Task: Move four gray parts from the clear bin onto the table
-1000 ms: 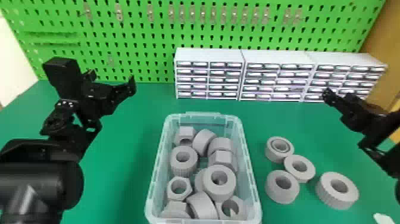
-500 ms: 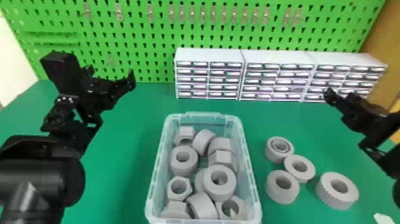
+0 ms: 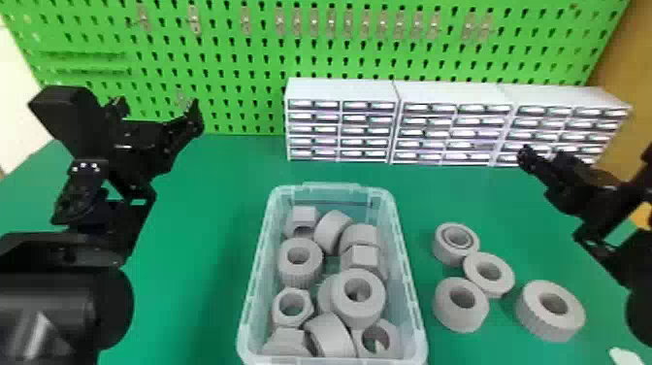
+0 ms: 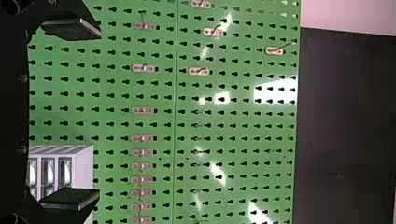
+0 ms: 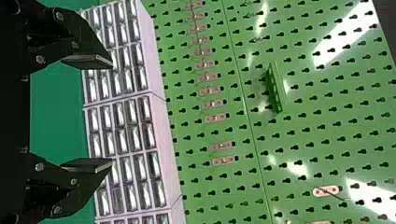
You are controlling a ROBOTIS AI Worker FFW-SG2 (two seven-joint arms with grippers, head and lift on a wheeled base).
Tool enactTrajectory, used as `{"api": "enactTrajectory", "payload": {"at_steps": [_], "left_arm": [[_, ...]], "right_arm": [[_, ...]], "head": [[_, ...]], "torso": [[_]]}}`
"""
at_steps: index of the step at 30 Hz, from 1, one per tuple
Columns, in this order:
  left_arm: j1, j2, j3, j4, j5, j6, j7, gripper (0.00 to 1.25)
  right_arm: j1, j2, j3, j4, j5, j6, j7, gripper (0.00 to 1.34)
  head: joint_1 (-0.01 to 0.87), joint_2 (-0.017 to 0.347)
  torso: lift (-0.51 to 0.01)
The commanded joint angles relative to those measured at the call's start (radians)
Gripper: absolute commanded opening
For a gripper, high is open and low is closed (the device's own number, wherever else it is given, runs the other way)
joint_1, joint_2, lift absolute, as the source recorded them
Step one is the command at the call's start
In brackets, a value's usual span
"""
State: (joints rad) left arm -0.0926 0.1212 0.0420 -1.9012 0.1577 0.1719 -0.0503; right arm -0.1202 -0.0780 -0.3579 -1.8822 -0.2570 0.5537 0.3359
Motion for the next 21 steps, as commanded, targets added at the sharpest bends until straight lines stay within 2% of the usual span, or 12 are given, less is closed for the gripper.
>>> {"api": "enactTrajectory", "payload": {"at_steps": [1, 12, 21], "left_arm": [[-0.001, 0.0, -0.004, 0.005, 0.003, 0.004, 0.0, 1.15], [-0.009, 0.001, -0.024, 0.007, -0.043, 0.07, -0.042, 1.15], [-0.006, 0.001, -0.024, 0.007, -0.066, 0.075, -0.043, 1.15]], "right_arm": [[-0.006, 0.0, 0.007, 0.0, 0.005, 0.0, 0.0, 0.82], [-0.004, -0.005, 0.014, 0.0, 0.018, 0.0, 0.0, 0.83], [-0.004, -0.005, 0.023, 0.0, 0.039, -0.014, 0.0, 0.82]], "head": [[0.678, 0.034], [0.678, 0.034], [0.678, 0.034]], "torso": [[-0.05], [-0.05], [-0.05]]}}
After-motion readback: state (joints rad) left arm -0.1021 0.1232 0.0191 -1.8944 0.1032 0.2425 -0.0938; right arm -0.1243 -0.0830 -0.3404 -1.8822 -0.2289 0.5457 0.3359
